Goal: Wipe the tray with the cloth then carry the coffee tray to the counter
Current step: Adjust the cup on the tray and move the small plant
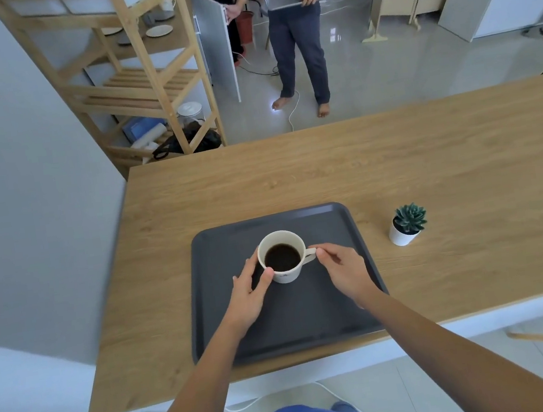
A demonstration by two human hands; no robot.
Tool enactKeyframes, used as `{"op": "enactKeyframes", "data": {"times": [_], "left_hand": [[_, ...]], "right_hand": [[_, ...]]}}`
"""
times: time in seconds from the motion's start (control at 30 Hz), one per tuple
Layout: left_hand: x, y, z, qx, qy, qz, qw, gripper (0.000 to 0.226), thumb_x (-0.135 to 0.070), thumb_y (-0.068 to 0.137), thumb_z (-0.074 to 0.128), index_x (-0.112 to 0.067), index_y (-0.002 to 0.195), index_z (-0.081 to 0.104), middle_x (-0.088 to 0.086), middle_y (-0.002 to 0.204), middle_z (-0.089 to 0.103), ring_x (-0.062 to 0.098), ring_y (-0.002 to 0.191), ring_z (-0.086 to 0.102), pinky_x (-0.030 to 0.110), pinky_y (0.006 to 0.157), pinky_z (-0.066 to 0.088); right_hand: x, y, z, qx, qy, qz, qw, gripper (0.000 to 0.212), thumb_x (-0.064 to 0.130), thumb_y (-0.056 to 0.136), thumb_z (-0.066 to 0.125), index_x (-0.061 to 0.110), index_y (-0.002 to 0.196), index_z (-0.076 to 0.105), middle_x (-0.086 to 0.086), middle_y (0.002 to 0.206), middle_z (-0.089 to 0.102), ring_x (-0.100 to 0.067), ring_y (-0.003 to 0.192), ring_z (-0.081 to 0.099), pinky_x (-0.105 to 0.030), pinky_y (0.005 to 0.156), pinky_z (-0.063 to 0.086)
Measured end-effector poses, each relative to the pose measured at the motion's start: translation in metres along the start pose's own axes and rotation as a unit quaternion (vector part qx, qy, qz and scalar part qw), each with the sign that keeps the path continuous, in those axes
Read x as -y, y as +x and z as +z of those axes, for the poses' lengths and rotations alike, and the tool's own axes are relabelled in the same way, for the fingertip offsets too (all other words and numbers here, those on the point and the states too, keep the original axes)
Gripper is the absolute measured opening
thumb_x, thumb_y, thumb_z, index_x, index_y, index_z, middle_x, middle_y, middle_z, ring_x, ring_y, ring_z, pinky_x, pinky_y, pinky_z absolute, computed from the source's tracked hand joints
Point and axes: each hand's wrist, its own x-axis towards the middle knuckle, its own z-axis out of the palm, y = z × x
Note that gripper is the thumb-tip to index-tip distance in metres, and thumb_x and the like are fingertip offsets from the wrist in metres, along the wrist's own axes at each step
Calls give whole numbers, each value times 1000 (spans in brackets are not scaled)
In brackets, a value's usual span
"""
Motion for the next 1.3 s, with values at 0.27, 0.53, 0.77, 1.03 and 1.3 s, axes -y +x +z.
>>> {"op": "enactKeyframes", "data": {"times": [0.27,0.53,0.77,1.03,1.3], "left_hand": [[-9,-2,-1,5,4,-16,1000,43,-46,93,52,-48,134,37,-21,140,46,5,135,34,56,119,5],[-8,-2,-1,19,5,-15,1000,40,-50,89,55,-71,116,34,-35,129,46,4,134,36,58,118,11],[-34,-3,2,-51,-80,-35,995,76,-59,81,52,-40,148,21,-14,158,23,6,146,21,30,116,21],[-121,22,80,-49,27,186,981,49,-36,96,50,-23,143,41,-16,143,42,-5,133,34,8,108,25],[-122,67,187,131,-29,21,991,51,-38,101,38,-26,149,29,-3,156,32,15,142,32,26,108,29]], "right_hand": [[1,1,0,-15,4,5,1000,24,27,98,47,26,108,69,13,79,63,-4,74,55,-16,67,40],[-1,4,-3,-5,-9,9,1000,25,30,98,46,31,110,68,9,90,68,-7,82,57,-18,74,44],[-10,-15,-25,-28,-17,-10,999,39,41,98,40,25,130,57,8,124,64,-8,115,56,-29,102,42],[-33,-30,-96,-210,4,-50,976,23,35,97,46,28,111,63,9,84,73,-4,78,67,-24,72,51],[-71,-11,-139,-236,69,47,968,37,35,100,38,24,134,47,-2,129,60,-16,109,57,-31,95,43]]}}
